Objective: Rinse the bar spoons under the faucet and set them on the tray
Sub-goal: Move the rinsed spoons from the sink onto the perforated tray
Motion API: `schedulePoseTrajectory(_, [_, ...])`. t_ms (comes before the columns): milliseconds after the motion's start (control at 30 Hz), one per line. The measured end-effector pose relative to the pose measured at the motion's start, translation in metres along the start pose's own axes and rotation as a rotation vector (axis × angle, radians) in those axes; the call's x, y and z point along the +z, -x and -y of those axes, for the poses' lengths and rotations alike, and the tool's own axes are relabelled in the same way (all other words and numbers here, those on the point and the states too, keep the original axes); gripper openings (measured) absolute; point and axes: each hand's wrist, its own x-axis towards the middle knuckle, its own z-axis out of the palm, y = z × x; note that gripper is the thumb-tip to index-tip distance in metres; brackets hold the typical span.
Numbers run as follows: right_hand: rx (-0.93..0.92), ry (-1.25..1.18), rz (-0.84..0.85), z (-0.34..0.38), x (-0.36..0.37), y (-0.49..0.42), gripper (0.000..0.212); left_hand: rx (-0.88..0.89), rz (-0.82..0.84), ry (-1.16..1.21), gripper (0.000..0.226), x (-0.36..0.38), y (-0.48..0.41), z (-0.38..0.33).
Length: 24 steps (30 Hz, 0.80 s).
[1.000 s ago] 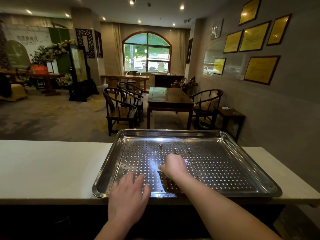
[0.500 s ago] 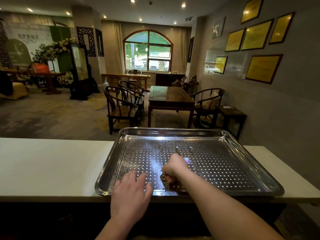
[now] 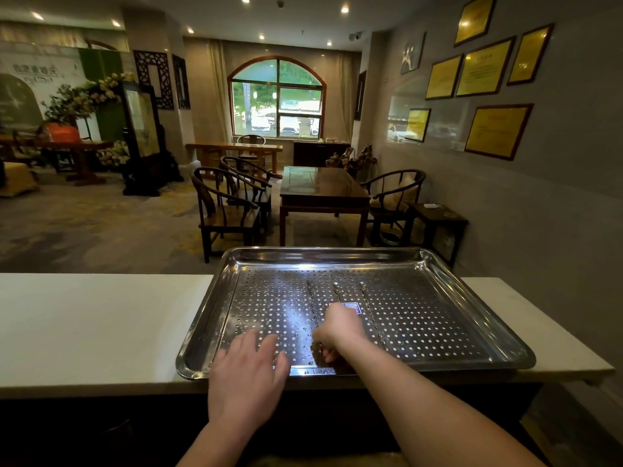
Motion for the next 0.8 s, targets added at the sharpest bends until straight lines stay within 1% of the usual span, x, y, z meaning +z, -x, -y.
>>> schedulePoseTrajectory(133, [-0.018,0.004,-0.046,-0.0009,0.0035,0.0002,0.012,0.006,0.0,0.0,0.048,-0.0018,0.0002,-0.0002])
schedulePoseTrajectory(233, [-0.025,0.0,-0.06,-0.0016,0.0031,0.0007,0.01,0.009,-0.01,0.008,0.043,-0.0028,0.0002,-0.0009])
schedulePoseTrajectory(400, [-0.044,0.013,-0.023,0.0022,0.0065,0.0035,0.01,0.007,-0.008,-0.007,0.043,-0.0031,0.0006,-0.0015])
schedulePoseTrajectory(500, [-0.056,0.007,-0.031,0.0018,0.008,0.0029,0.016,0.012,-0.014,-0.017,0.042,-0.0035,0.001,-0.0021])
schedulePoseTrajectory(700, [-0.071,0.03,-0.052,0.0024,0.0049,0.0058,0.01,0.009,-0.009,-0.019,0.043,-0.0028,-0.0002,-0.0021])
schedulePoseTrajectory(800, [-0.074,0.04,-0.038,0.0023,0.0049,0.0063,0.013,0.012,-0.007,-0.017,0.044,-0.002,-0.0001,-0.0015])
